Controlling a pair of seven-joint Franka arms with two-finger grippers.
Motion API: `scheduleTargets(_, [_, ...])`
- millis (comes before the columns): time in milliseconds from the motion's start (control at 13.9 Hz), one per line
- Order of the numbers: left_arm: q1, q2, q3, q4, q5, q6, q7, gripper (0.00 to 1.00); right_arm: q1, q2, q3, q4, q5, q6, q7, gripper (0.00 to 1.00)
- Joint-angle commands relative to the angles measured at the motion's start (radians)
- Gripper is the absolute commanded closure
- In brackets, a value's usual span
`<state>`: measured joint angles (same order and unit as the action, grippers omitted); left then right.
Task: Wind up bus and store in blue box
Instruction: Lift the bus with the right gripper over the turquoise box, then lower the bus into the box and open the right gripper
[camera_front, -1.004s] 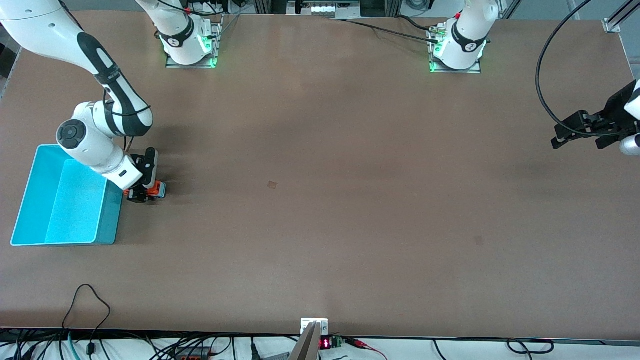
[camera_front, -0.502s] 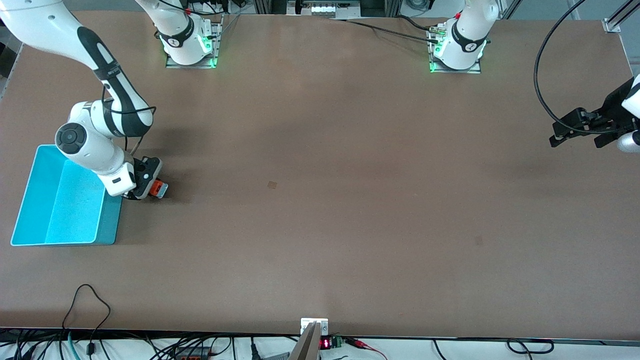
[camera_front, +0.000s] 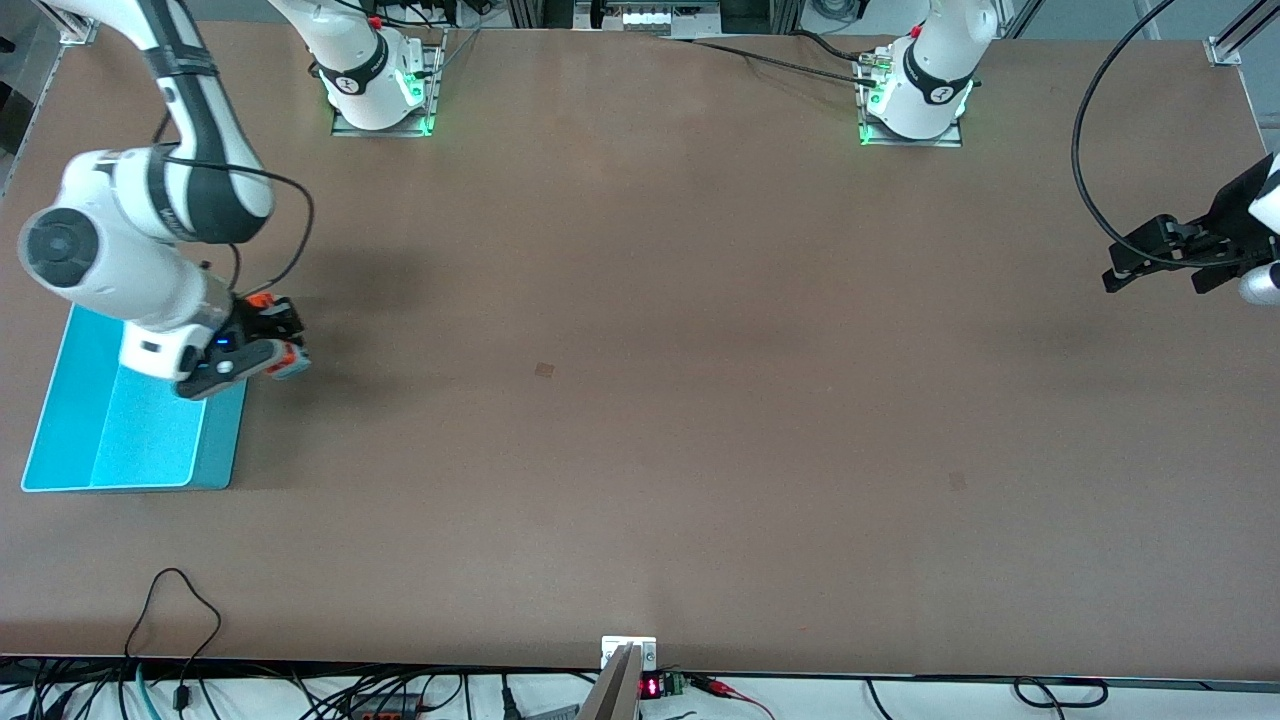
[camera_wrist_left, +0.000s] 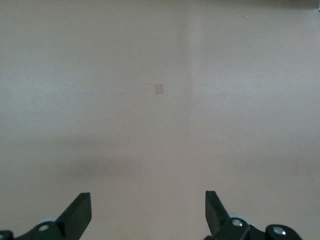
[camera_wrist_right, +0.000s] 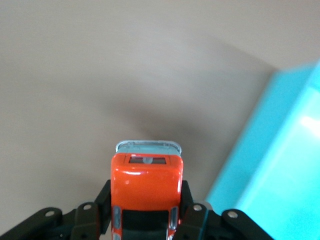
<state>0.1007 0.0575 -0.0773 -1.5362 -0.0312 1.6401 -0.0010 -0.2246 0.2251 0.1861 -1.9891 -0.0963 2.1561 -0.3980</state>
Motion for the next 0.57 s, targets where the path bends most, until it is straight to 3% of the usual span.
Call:
scheduleTargets(0, [0.004, -0.015, 0.004, -0.001, 0.014, -0.017, 0.01, 0.0, 0.039, 0.022, -0.138, 0.058, 0.017, -0.015, 0.018, 1.0])
scheduleTargets(287, [0.004, -0.015, 0.004, -0.001, 0.016, -0.016, 0.01, 0.0, 0.039, 0.121, -0.252, 0.137, 0.007, -0.001, 0.004, 1.0])
scheduleTargets(430, [0.004, -0.011, 0.005, -0.001, 0.014, -0.016, 0.01, 0.0, 0.034, 0.221, -0.331, 0.159, 0.018, 0.1, -0.075, 1.0])
scheduleTargets(502, [0.005, -0.01, 0.005, -0.001, 0.013, -0.016, 0.01, 0.0, 0.025, 0.252, -0.342, 0.159, 0.023, 0.157, -0.115, 1.0])
